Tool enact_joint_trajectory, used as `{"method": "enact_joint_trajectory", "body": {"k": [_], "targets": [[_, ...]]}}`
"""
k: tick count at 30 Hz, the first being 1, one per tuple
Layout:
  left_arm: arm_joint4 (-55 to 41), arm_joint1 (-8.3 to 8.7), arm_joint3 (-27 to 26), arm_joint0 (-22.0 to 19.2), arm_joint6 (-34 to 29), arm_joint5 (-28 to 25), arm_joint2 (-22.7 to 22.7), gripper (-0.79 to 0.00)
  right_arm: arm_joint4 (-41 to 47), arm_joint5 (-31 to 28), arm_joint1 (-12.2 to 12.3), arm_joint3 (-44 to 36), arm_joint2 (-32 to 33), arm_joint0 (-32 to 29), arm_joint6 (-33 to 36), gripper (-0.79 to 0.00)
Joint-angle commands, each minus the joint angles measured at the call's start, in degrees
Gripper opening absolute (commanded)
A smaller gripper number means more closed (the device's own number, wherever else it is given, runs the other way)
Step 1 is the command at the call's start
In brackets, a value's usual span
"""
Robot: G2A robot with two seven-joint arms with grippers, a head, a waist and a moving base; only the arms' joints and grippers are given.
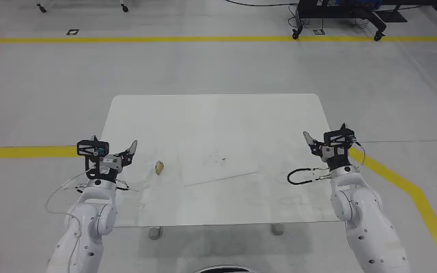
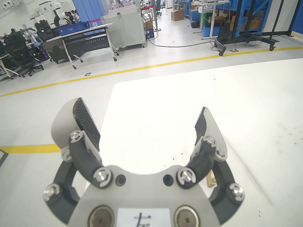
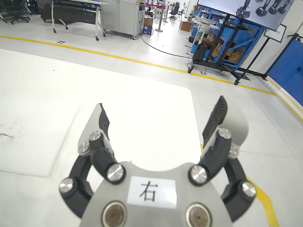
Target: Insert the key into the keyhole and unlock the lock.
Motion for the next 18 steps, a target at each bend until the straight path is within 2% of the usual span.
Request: {"method": "enact_joint_trajectory", "body": {"k": [1,5,18], "targets": [[0.0,0.0,0.0,0.0,0.0,0.0,0.0,0.0,-3.57,-2.01,0.12,-0.97,-1.23,1.27,1.46,0.0],[0.0,0.0,0.0,0.0,0.0,0.0,0.0,0.0,-6.06,-8.64,0.16,-2.28,-5.34,5.13,6.31,0.0],[0.0,0.0,0.0,0.0,0.0,0.0,0.0,0.0,-6.92,-8.51,0.16,-2.42,-5.56,5.35,6.79,0.0]]}}
